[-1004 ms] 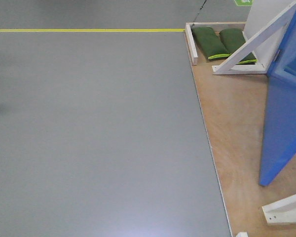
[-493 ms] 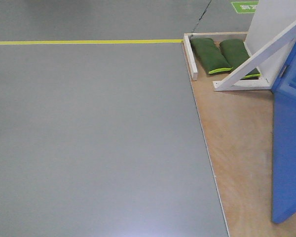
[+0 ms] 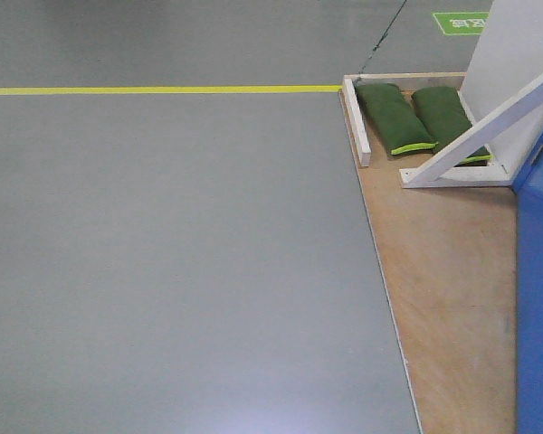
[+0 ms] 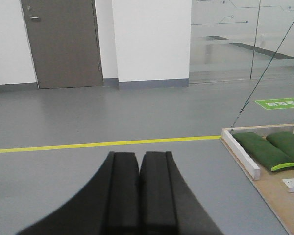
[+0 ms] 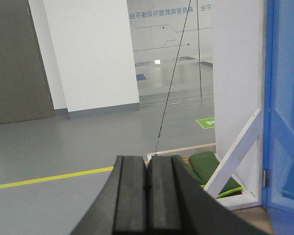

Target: Move to blue door and open it

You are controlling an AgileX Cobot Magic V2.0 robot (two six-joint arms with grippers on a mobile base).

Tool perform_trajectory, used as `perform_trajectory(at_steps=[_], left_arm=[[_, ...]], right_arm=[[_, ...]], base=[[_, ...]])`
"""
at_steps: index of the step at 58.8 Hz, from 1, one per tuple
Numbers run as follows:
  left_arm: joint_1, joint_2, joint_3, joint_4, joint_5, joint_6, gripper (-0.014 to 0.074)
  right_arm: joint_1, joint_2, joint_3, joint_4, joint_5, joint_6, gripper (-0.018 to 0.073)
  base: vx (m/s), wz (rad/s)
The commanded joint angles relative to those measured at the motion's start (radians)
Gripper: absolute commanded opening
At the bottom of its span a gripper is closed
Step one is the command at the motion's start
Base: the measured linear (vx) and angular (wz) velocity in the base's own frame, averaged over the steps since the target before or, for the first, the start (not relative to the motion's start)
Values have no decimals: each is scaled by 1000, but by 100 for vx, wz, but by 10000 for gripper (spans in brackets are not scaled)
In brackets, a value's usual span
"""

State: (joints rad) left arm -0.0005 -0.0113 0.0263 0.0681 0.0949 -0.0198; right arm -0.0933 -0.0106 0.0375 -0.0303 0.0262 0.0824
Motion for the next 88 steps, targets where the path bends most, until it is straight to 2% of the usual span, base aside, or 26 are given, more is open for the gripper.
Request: perform_trajectory(at_steps=[1,54,64,76,88], left_arm=[[-7,-14,-19,-2,-83,-7,73],[-7,-14,-19,-2,-83,-7,73],[-7,-14,-19,-2,-83,-7,73],[-7,-14,-19,-2,-83,-7,73],[-7,-14,-19,-2,-83,-7,73]], right_arm=[[-5,-14,-6,-11,-80,-8,-1],[-5,-14,-6,-11,-81,-8,-1],[-9,-14,-19,-5,-33,-8,-1],[-20,51,-192,164,100,-8,-1],[-20,258,-452,174,113,-8,-1]], base=[[13,2],[4,1],[0,0],[0,0],[0,0]])
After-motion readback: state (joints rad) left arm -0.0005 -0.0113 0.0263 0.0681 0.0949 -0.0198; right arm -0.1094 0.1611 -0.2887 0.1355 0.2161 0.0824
